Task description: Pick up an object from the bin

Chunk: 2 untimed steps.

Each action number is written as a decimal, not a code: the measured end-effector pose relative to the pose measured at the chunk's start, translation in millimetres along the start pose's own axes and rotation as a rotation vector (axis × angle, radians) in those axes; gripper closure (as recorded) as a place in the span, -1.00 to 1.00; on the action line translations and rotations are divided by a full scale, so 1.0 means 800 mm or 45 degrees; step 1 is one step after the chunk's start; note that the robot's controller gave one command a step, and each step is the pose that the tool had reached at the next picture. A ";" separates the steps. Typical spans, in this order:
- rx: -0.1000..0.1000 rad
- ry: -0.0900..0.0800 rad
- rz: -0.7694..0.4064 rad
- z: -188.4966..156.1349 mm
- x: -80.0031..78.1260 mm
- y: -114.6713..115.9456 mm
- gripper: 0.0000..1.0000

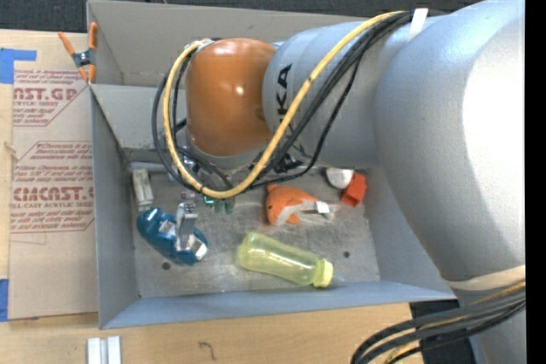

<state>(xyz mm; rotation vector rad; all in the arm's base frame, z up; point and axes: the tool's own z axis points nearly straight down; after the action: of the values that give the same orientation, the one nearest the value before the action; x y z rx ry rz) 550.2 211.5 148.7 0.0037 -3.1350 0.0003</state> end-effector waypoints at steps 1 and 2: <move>-0.002 -0.009 0.003 -0.006 -0.003 -0.001 -1.00; -0.006 -0.018 0.124 0.068 0.038 0.029 -1.00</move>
Offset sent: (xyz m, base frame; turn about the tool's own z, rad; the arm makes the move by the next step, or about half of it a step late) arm -0.0457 0.0328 -0.0787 0.1298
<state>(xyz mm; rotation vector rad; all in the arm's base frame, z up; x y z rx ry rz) 519.7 234.8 94.7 -0.1496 -3.1457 -0.0064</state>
